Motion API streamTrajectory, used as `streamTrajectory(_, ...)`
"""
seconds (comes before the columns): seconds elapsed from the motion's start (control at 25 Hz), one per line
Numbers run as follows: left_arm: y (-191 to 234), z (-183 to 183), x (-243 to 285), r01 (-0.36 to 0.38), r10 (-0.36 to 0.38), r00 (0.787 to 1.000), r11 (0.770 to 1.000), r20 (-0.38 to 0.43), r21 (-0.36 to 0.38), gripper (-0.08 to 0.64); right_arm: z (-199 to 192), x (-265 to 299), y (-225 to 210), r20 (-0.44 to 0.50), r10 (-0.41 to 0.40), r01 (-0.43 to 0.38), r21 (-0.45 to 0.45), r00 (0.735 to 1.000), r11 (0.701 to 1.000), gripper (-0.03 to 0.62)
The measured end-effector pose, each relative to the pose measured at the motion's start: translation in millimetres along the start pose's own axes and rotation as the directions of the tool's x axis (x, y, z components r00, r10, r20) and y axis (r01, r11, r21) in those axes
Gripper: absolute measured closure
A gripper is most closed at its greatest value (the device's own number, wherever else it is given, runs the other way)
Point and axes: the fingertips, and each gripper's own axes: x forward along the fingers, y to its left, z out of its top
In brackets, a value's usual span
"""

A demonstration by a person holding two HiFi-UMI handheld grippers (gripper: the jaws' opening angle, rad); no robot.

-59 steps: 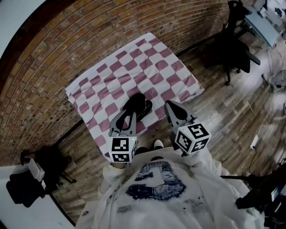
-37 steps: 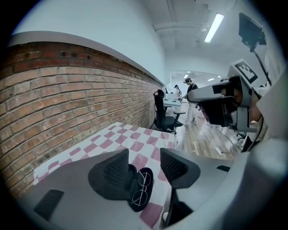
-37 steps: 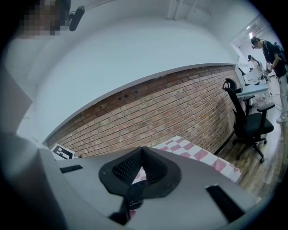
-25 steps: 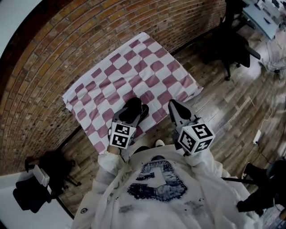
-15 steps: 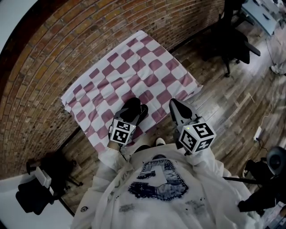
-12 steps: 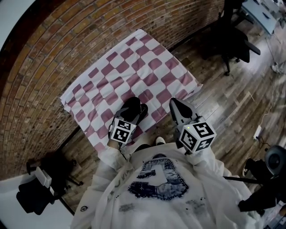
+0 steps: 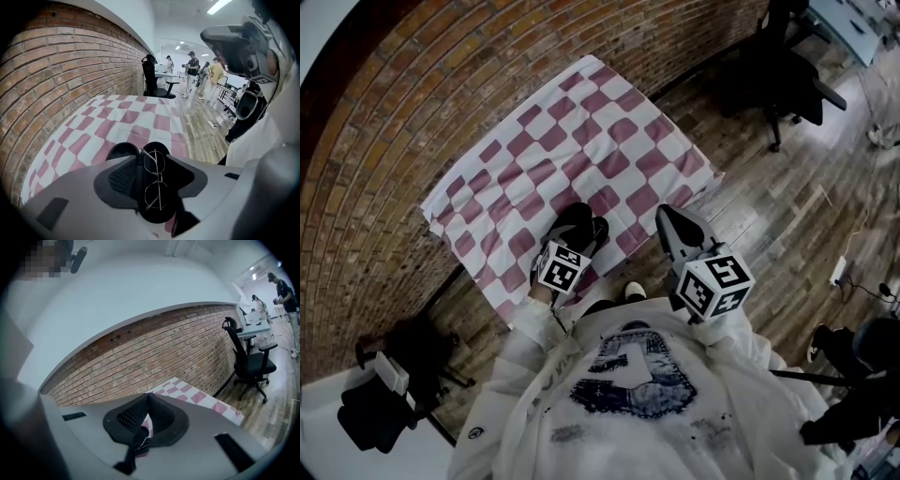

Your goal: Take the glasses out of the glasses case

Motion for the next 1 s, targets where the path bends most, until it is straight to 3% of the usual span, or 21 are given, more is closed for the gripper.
streamTrajectory(0.48,-9,-16,25,0.056,-0.056,0.997,0.998,-0.059,-0.002,0.371,-2,0,-7,-0.013,-0.029,0.029,-0.002,0.999,1.000,0.578)
streamTrajectory(1.0,-11,-26,38,0.050,-0.052,0.995,0.998,-0.086,-0.024,0.434,-5,-8,-19,-0.018,-0.054,0.054,0.008,0.998,0.999,0.578)
